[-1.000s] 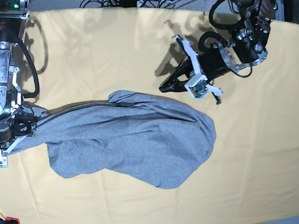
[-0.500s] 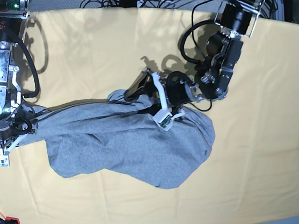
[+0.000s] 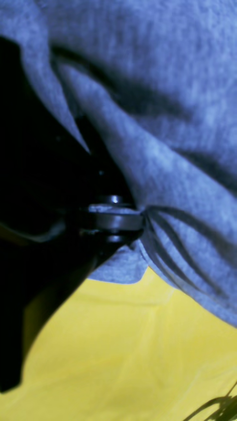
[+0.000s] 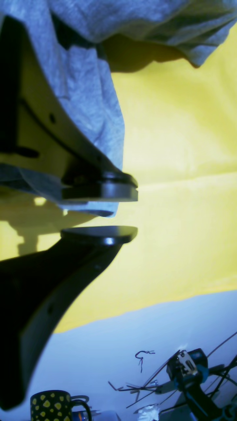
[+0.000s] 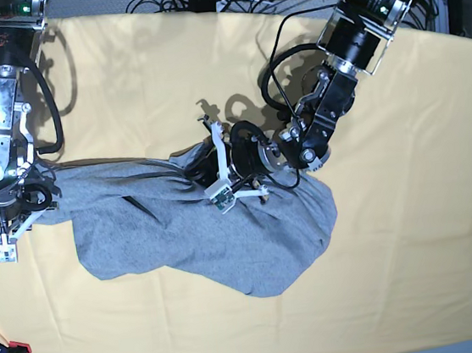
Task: Layout the t-shirt on the table in an organized manner, then fold the t-shirt properly
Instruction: 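Reach the left gripper into the shirt and grasp fabric, then pull the grasped fabric away from the right gripper with the left gripper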
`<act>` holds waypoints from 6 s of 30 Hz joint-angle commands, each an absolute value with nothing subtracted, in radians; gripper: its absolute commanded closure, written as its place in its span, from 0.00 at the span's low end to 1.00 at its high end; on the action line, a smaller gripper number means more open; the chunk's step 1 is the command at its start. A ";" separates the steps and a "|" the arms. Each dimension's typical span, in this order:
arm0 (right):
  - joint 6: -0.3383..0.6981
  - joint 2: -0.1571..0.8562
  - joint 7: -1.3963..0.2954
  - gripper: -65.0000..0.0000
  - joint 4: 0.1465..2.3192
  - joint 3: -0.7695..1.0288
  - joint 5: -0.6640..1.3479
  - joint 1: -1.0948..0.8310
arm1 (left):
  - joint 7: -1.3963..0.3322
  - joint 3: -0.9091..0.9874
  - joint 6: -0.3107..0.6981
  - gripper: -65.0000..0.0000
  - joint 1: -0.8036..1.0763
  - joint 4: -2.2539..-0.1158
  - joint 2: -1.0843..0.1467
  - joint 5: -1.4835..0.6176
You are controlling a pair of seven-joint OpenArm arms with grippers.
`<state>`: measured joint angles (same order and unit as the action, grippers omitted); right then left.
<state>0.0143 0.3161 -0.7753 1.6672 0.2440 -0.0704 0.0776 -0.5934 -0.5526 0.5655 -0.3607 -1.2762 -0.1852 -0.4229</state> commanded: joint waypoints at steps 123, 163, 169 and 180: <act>0.226 0.466 -0.843 0.42 1.682 0.249 0.187 0.094 | -1.184 -0.484 0.698 0.36 -0.479 -1.323 -0.316 -0.843; 0.313 0.505 -1.153 0.42 1.682 0.250 0.371 -0.013 | -1.396 -0.481 0.698 1.00 -0.734 -1.370 -0.592 -1.359; 0.339 0.504 -1.114 0.42 1.682 0.250 0.448 -0.041 | -1.396 -0.481 0.698 1.00 -0.734 -1.370 -0.616 -1.428; 0.430 0.494 -0.889 1.00 1.682 0.250 0.448 -0.033 | -1.396 -0.481 0.698 1.00 -0.726 -1.370 -0.615 -1.427</act>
